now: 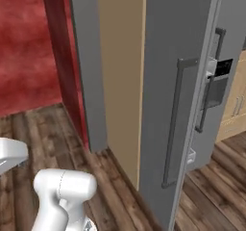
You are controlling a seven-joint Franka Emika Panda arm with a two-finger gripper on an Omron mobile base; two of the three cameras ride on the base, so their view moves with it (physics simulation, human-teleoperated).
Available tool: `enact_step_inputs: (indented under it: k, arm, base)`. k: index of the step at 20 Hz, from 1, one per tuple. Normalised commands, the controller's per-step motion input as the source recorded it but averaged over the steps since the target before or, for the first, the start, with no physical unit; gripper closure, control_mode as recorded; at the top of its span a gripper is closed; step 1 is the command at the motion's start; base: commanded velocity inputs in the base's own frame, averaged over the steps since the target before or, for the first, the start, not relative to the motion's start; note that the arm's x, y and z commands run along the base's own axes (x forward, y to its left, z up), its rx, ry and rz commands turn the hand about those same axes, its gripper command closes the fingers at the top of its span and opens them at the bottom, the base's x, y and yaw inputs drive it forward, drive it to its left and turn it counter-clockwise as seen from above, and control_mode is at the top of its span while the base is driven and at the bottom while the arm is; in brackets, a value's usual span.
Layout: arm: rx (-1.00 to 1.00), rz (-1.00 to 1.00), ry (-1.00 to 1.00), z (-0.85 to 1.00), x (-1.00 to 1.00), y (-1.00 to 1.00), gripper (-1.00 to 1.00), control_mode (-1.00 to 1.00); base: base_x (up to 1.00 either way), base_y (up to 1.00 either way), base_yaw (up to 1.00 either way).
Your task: Place the steak on the counter behind the older steak on the same shelf of the fridge to maintain FIFO order. Close the fridge door when finished.
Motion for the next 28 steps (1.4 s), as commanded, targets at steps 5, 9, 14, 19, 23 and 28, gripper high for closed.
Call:
enact_step_inputs:
  k: [5,9,14,19,23,28]
  arm:
    - [0.0,0.0,0.0,0.0,0.0,0.0,-1.0,1.0]
    - [0.0,0.0,0.0,0.0,0.0,0.0,-1.0,1.0]
    - [0.0,0.0,0.0,0.0,0.0,0.0,-1.0,1.0]
    - [0.0,0.0,0.0,0.0,0.0,0.0,-1.0,1.0]
    - [0.0,0.0,0.0,0.0,0.0,0.0,-1.0,1.0]
    - [0.0,0.0,0.0,0.0,0.0,0.0,-1.0,1.0]
  base:
    - [0.75,0.0,-0.35]
    - [0.71,0.0,-0.34]
    - [0.8,0.0,-0.34]
    - [0.63,0.0,-0.32]
    - [0.56,0.0,-0.28]
    - [0.63,0.0,-0.24]
